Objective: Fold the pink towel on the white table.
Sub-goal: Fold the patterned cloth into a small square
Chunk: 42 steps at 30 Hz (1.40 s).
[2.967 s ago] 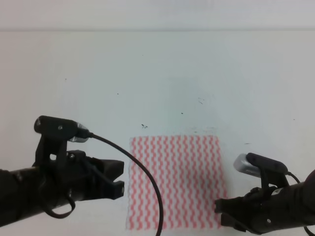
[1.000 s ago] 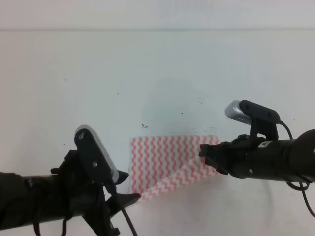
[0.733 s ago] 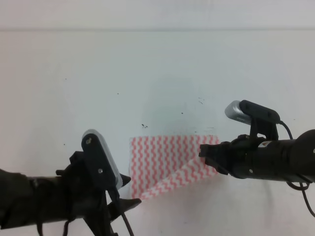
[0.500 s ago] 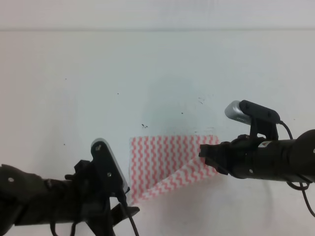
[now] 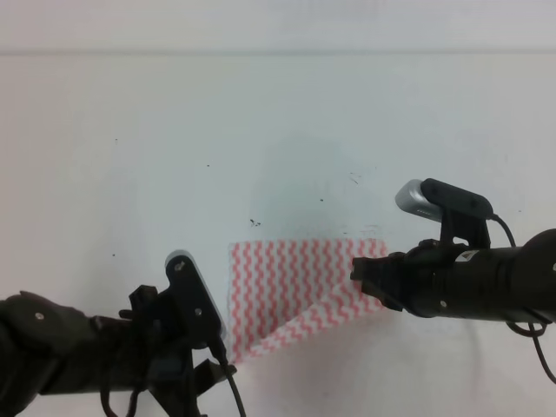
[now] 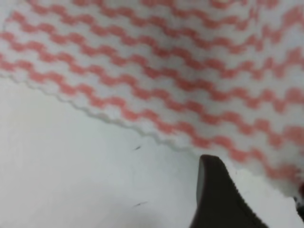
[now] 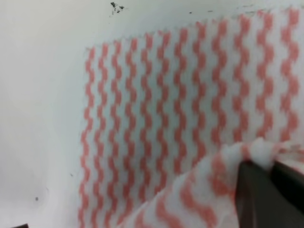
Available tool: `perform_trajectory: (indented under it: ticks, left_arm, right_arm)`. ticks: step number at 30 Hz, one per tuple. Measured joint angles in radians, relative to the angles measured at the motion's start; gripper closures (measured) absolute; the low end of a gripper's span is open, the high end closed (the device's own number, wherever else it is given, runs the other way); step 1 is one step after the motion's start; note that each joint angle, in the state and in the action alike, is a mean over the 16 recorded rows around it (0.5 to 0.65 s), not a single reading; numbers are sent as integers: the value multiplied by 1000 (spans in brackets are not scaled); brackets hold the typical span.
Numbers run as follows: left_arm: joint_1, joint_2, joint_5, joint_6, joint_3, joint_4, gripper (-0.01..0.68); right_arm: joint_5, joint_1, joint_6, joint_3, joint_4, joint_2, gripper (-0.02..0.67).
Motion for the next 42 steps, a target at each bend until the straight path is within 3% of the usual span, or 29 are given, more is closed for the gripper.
perform_trajectory:
  ticks: [16, 42]
  left_arm:
    - [0, -3, 17, -43, -32, -12, 656]
    - [0, 28, -183, -71, -105, -42, 677]
  right_arm:
    - [1, 0, -16, 0, -4, 1, 664]
    - [-56, -2, -19, 0, 4, 8, 665]
